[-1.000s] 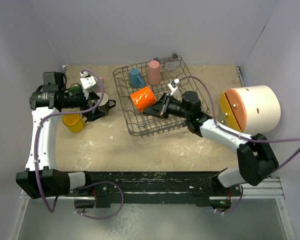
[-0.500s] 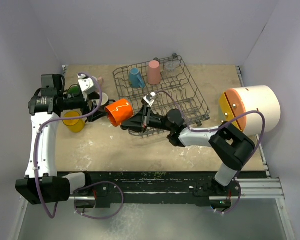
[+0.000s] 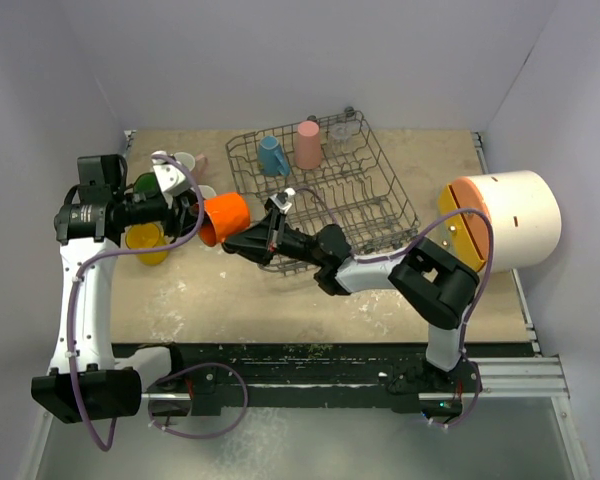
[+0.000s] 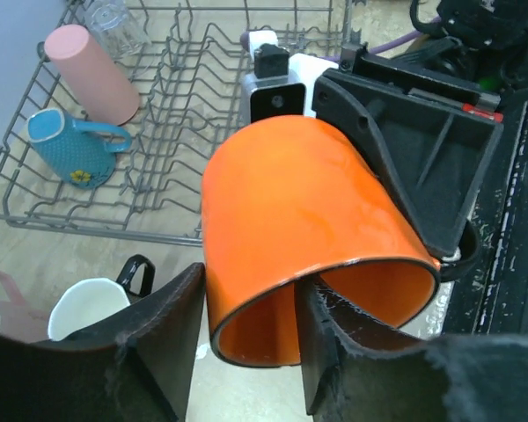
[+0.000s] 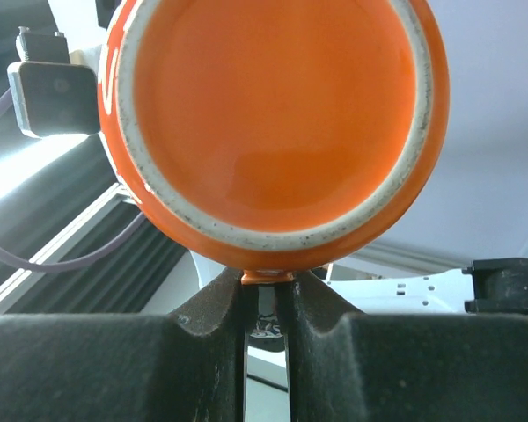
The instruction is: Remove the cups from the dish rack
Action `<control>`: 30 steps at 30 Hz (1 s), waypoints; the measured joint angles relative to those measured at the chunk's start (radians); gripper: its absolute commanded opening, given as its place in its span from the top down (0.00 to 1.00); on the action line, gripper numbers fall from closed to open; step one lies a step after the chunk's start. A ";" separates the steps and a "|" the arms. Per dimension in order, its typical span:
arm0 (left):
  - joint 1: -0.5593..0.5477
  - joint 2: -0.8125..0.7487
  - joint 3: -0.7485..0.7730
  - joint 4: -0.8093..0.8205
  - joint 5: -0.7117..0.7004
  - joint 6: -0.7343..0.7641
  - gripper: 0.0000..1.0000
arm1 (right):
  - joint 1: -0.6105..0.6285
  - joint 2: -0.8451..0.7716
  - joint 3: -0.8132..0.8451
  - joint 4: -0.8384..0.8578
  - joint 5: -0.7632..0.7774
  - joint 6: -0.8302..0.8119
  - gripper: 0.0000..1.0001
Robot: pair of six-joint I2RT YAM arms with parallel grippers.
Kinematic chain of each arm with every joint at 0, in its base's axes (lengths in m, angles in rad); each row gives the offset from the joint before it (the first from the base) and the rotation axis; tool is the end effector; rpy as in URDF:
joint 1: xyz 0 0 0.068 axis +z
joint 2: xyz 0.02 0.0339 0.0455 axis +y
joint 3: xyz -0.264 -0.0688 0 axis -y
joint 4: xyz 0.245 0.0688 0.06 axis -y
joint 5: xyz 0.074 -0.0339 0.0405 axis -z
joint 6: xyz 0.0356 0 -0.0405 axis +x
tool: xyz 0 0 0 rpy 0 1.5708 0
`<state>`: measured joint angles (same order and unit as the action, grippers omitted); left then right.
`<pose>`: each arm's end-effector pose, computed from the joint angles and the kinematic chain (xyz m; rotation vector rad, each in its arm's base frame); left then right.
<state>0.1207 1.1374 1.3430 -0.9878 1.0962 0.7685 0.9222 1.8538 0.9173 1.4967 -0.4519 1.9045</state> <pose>0.2031 -0.0073 0.3982 1.0641 1.6505 -0.7084 0.2154 0.3099 0.2615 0.1534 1.5709 2.6546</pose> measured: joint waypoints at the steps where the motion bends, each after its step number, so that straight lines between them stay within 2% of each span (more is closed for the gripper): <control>1: 0.000 0.000 0.000 0.001 -0.001 0.001 0.63 | 0.005 0.011 0.009 0.003 0.009 0.006 1.00; 2: 0.000 0.000 0.000 0.007 -0.007 0.002 0.66 | 0.010 0.020 0.013 0.007 0.016 0.013 1.00; 4: 0.001 -0.001 -0.003 0.017 -0.023 0.003 0.81 | 0.016 0.026 0.015 0.010 0.027 0.027 0.97; 6: 0.001 -0.002 -0.008 0.036 -0.033 0.011 1.00 | 0.019 0.026 0.015 0.020 0.041 0.049 0.84; 11: -0.008 -0.003 -0.023 0.071 -0.084 0.016 1.00 | 0.018 0.012 0.005 0.043 0.060 0.064 0.42; 17: -0.010 0.022 -0.029 0.042 -0.225 -0.022 1.00 | -0.039 -0.057 -0.073 0.013 0.023 -0.003 0.23; 22: -0.010 0.113 -0.033 -0.008 -0.433 -0.008 1.00 | -0.162 -0.163 -0.150 -0.140 -0.008 -0.106 0.19; 27: -0.010 0.210 -0.081 -0.025 -0.621 0.003 1.00 | -0.277 -0.319 -0.154 -0.433 -0.011 -0.302 0.16; 30: -0.010 0.245 -0.105 -0.021 -0.694 0.004 1.00 | -0.304 -0.380 -0.131 -0.600 -0.010 -0.415 0.16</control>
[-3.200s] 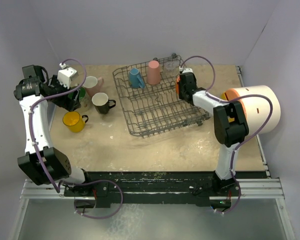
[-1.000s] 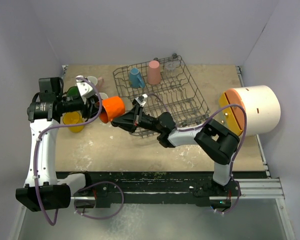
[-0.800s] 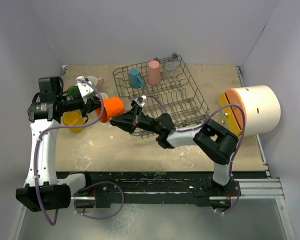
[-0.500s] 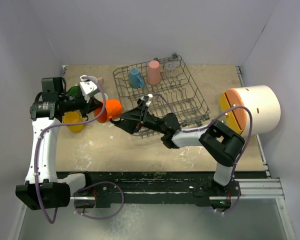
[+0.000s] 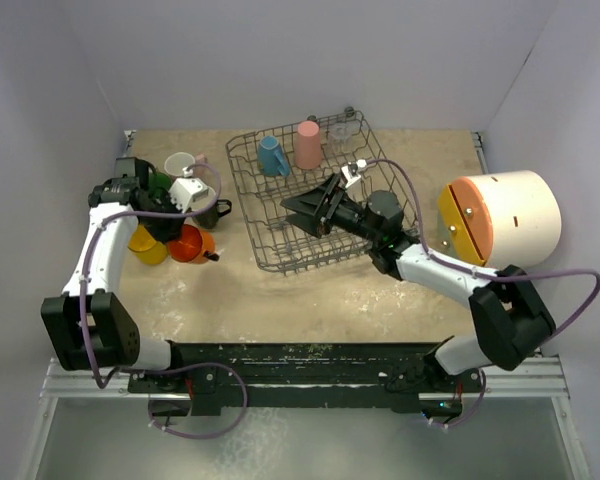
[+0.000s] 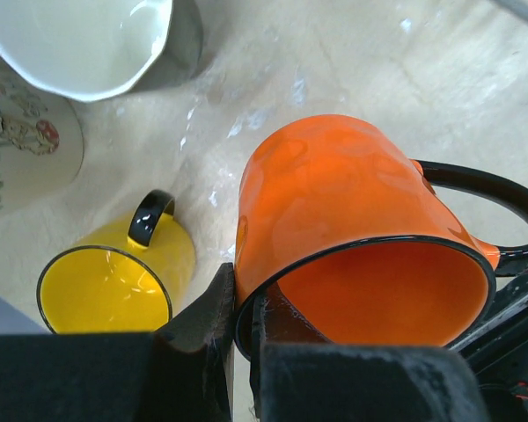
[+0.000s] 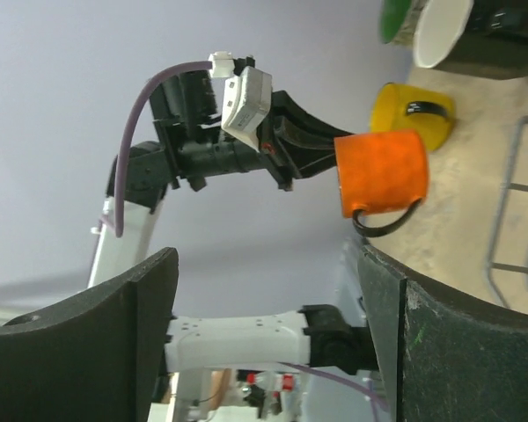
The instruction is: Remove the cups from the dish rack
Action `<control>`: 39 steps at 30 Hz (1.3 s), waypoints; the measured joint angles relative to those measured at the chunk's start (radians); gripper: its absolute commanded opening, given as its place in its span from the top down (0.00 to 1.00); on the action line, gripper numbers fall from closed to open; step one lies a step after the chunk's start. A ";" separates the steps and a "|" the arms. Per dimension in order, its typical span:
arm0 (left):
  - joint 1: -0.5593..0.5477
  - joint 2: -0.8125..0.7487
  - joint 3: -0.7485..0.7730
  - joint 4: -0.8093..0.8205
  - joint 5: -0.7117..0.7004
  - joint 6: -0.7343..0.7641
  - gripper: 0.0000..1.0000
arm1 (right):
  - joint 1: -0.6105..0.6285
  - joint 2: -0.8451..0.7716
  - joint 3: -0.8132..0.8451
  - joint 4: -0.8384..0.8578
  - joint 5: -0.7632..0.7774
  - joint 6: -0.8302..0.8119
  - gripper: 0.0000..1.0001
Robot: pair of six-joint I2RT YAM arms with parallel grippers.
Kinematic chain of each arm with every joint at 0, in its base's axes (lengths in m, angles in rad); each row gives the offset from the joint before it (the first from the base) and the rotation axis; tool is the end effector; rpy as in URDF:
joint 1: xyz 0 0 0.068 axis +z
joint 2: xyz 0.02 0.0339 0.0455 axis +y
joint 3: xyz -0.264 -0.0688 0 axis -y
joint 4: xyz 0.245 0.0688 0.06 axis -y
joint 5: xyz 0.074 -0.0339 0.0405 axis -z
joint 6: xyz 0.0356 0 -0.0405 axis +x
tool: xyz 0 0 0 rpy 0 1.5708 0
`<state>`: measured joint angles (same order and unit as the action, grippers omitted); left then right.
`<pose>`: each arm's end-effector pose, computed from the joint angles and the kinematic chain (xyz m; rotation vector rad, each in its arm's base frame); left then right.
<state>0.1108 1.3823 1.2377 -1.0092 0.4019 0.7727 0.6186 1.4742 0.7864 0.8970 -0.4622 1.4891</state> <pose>0.2648 0.0154 0.2993 0.9463 2.4110 -0.2424 0.2560 0.2017 0.2891 0.2641 1.7183 1.9859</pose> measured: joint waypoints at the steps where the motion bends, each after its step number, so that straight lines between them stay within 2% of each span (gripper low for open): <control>1: 0.000 0.013 -0.005 0.005 -0.024 0.002 1.00 | -0.006 -0.014 0.009 -0.051 0.000 -0.035 0.16; 10: -0.053 0.177 -0.002 0.080 -0.169 0.005 1.00 | -0.018 -0.109 0.071 -0.451 0.057 -0.294 0.15; 21: -0.158 0.304 0.010 0.138 -0.301 0.005 1.00 | -0.020 -0.154 0.141 -0.663 0.130 -0.444 0.13; 23: -0.158 0.313 0.019 0.139 -0.317 0.005 0.92 | -0.024 -0.153 0.161 -0.704 0.142 -0.473 0.12; 26: -0.158 0.313 0.026 0.148 -0.345 0.006 0.69 | -0.032 -0.151 0.214 -0.775 0.170 -0.519 0.10; 31: -0.158 0.303 0.063 0.147 -0.354 -0.002 0.44 | -0.037 -0.102 0.396 -0.878 0.246 -0.645 0.08; 32: -0.158 0.296 0.076 0.142 -0.351 -0.007 0.37 | -0.037 -0.076 0.452 -0.905 0.272 -0.684 0.08; 33: -0.158 0.287 0.091 0.132 -0.343 -0.012 0.25 | -0.037 -0.045 0.504 -0.918 0.296 -0.722 0.08; 34: -0.158 0.275 0.111 0.119 -0.331 -0.019 0.21 | -0.037 -0.007 0.558 -0.930 0.320 -0.766 0.09; 36: -0.158 0.242 0.154 0.095 -0.298 -0.039 0.01 | -0.037 0.074 0.658 -0.953 0.362 -0.849 0.09; 39: -0.158 0.170 0.220 0.058 -0.237 -0.073 0.00 | -0.037 0.244 0.824 -0.985 0.429 -0.986 0.11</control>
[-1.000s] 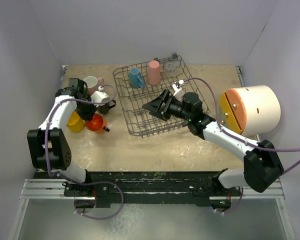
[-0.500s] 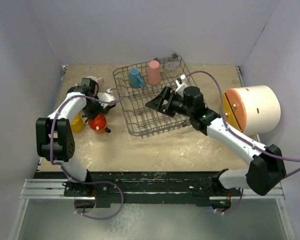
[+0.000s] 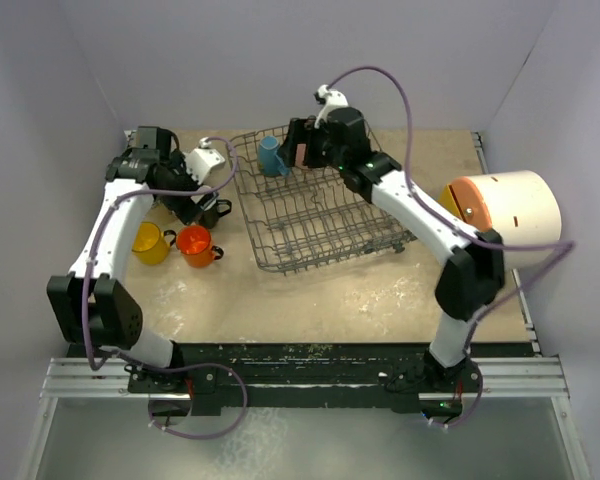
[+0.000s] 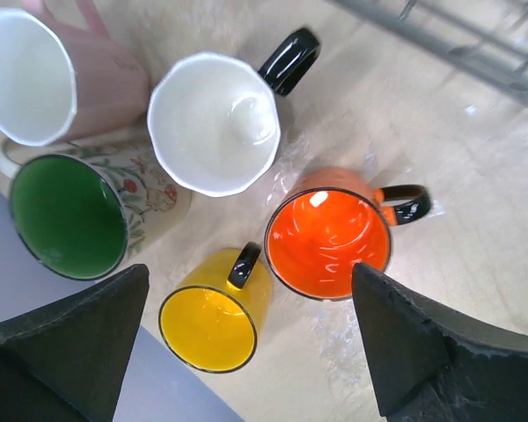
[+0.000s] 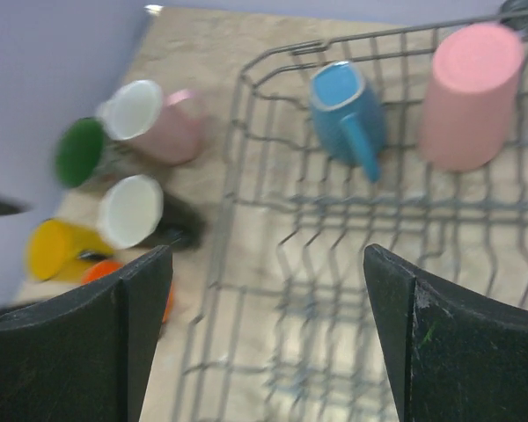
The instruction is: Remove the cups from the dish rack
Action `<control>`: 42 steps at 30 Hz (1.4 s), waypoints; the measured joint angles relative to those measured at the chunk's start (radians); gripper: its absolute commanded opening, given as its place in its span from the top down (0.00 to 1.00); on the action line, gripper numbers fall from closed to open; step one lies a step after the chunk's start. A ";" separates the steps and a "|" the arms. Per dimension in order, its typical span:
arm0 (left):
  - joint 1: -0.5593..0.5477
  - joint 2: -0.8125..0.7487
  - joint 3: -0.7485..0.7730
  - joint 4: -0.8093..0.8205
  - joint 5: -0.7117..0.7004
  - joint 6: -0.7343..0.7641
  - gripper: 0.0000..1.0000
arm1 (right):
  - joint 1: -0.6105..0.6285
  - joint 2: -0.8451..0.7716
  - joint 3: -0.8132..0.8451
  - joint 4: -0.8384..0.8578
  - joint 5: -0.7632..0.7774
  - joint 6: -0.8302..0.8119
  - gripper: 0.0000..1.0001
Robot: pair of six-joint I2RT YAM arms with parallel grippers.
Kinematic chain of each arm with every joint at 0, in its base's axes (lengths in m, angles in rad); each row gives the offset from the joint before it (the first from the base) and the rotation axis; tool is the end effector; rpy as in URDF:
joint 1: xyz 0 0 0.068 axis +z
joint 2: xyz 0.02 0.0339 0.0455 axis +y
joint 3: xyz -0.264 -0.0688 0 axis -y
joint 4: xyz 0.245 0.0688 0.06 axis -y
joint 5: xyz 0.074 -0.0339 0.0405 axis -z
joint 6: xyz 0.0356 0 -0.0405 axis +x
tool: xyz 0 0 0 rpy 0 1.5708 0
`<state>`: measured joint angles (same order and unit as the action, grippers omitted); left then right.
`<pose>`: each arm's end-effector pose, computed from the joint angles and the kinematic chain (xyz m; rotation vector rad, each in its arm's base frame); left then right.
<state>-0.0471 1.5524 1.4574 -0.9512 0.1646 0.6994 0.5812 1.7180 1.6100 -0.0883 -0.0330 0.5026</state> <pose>0.3188 -0.0209 0.3195 0.9992 2.3941 0.0204 0.3472 0.2295 0.3865 -0.0972 1.8373 0.8047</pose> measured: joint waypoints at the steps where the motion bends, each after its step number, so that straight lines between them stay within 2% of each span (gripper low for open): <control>1: 0.000 -0.026 0.018 -0.012 0.021 -0.009 0.01 | 0.000 0.075 0.068 -0.019 0.027 -0.050 0.11; 8: 0.000 -0.137 0.063 -0.111 0.137 -0.038 0.00 | 0.000 0.456 0.359 -0.126 0.137 -0.262 0.14; 15: 0.000 -0.204 -0.037 -0.140 0.174 -0.034 0.01 | 0.000 0.639 0.533 -0.151 0.173 -0.355 0.15; 23: 0.000 -0.207 -0.060 -0.151 0.186 -0.034 0.02 | 0.000 0.747 0.645 -0.108 0.172 -0.383 0.21; 33: 0.000 -0.207 -0.060 -0.151 0.204 -0.037 0.03 | 0.000 0.850 0.708 -0.067 0.150 -0.403 0.34; 42: 0.000 -0.207 -0.059 -0.150 0.211 -0.052 0.03 | 0.000 0.882 0.734 -0.050 0.137 -0.408 0.52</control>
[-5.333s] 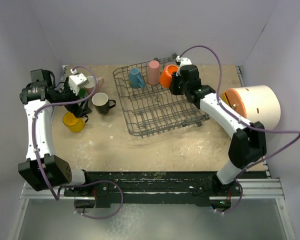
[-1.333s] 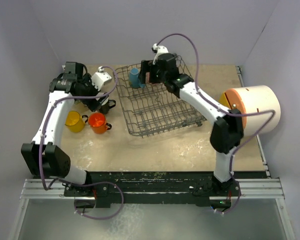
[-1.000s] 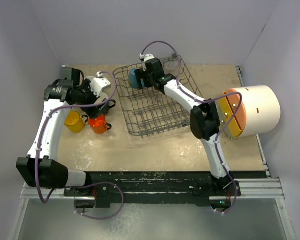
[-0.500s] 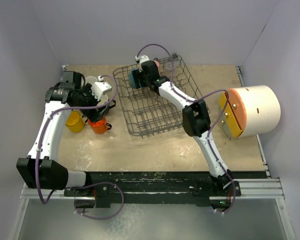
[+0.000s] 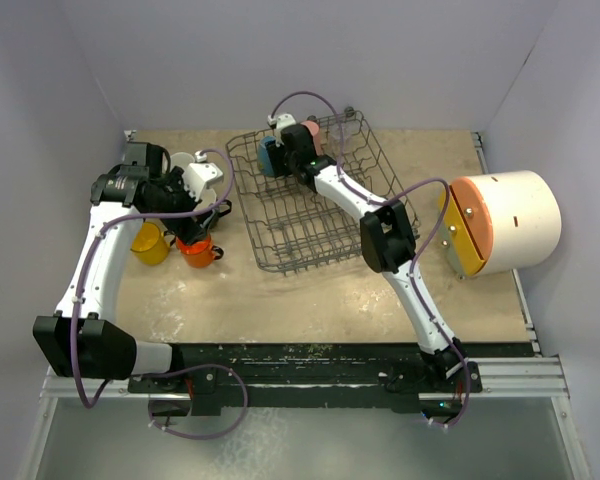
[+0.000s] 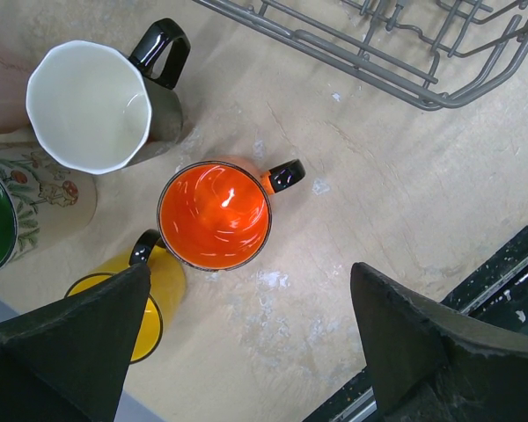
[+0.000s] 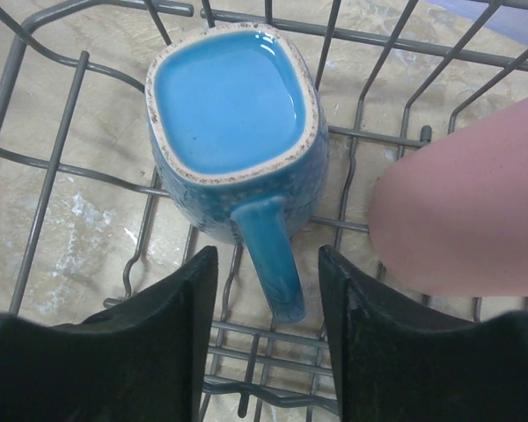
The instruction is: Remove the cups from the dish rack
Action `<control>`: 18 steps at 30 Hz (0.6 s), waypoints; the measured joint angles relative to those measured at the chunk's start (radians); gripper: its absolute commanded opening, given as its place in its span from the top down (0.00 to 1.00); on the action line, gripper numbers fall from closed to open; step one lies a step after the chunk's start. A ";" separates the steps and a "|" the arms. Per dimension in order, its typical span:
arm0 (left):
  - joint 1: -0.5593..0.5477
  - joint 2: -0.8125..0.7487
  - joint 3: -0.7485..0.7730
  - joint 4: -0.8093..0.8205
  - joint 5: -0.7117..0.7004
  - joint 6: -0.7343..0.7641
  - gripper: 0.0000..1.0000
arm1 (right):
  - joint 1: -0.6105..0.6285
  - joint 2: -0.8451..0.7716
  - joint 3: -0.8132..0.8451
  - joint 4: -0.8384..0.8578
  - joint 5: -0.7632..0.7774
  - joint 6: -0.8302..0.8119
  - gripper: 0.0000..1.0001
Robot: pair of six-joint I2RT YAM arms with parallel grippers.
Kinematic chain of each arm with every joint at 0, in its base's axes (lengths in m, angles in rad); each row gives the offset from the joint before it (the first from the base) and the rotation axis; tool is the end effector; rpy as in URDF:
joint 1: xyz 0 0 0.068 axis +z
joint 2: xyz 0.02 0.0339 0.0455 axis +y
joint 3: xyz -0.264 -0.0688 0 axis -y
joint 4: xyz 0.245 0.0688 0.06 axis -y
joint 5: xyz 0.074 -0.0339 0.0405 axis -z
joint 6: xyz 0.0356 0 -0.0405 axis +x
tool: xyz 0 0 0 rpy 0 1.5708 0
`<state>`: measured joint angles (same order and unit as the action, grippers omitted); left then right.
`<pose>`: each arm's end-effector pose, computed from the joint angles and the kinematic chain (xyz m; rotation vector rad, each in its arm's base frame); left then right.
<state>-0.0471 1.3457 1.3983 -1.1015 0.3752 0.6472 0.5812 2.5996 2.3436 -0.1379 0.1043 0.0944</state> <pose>0.2551 -0.0251 0.3508 0.9796 2.3312 -0.2587 0.5030 0.3260 0.2037 -0.4096 1.9351 0.3398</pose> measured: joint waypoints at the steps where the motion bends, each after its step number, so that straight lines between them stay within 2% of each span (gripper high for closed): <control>1: 0.000 0.000 0.000 0.000 0.000 0.000 0.03 | 0.000 0.001 0.002 0.001 -0.002 -0.001 0.54; 16: 0.000 -0.007 0.000 0.000 0.011 -0.001 0.04 | 0.000 0.001 0.015 0.023 -0.017 -0.032 0.91; 18: 0.000 -0.013 0.000 0.000 0.011 -0.001 0.04 | 0.000 0.001 0.017 0.024 -0.016 -0.037 1.00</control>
<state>-0.0471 1.3323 1.3983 -1.1011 0.3866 0.6464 0.5812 2.6007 2.3604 -0.1135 0.0883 0.0570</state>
